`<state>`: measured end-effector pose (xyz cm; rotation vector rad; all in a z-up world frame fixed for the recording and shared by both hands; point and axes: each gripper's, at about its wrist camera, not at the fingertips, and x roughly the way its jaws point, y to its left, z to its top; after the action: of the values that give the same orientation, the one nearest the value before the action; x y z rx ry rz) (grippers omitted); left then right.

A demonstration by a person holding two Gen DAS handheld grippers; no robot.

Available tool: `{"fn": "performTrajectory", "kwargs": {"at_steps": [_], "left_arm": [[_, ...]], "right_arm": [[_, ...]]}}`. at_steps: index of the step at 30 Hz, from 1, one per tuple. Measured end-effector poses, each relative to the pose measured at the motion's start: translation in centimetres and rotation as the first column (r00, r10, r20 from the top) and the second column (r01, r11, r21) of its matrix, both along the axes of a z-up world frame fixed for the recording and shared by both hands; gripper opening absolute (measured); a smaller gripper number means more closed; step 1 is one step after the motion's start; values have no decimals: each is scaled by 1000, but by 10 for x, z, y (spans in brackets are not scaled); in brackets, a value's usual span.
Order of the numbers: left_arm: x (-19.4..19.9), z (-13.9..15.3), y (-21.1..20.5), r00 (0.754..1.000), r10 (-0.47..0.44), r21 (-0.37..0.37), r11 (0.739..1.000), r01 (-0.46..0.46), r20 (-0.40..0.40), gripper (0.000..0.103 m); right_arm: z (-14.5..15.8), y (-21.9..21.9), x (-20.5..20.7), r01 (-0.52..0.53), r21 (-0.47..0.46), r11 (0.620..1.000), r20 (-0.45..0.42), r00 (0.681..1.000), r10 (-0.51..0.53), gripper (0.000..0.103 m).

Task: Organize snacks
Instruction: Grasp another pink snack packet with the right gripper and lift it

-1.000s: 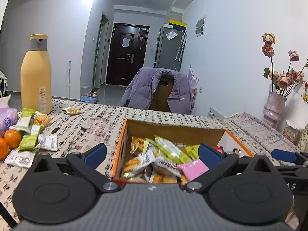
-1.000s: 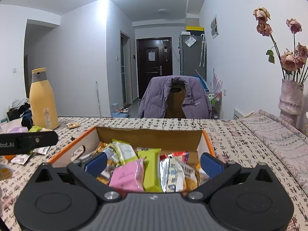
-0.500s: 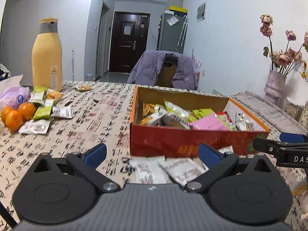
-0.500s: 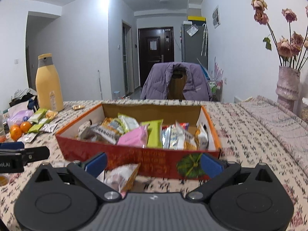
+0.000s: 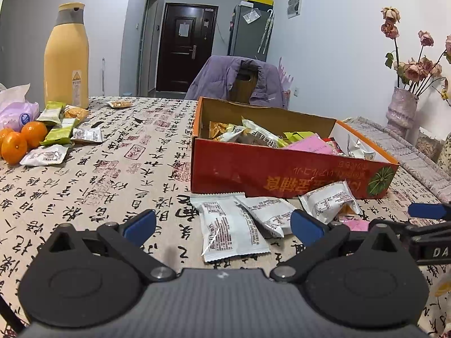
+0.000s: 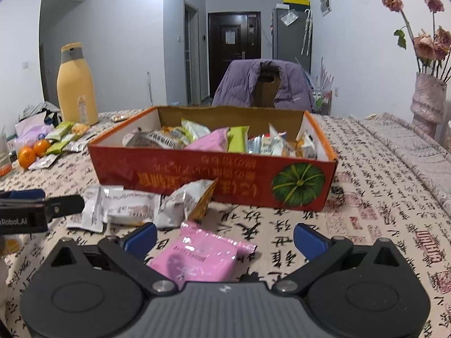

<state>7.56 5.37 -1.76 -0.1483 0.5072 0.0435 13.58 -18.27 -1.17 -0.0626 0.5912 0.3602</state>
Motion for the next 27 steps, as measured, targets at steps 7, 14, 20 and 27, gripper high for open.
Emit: {"fn": "performTrajectory", "kwargs": {"at_steps": [7,14,20,27], "left_arm": [[0,-3,-2,1000,-15,3,1000,15,-9,103],[2,-4,-1,1000,-13,-8,1000,13,-18,103],[3,-4,-2,1000,-11,-5,1000,11,-26,103],[3,-4,-1,1000,-9,-11,1000,9,-27,103]], "right_arm": [[-16,17,9,1,-51,999,-76,997,-5,103],[-25,21,18,42,-63,997,-131,990,-50,103],[-25,17,18,0,-65,998,-136,991,-8,103],[-21,3,17,-52,-52,997,-134,990,44,89]]}}
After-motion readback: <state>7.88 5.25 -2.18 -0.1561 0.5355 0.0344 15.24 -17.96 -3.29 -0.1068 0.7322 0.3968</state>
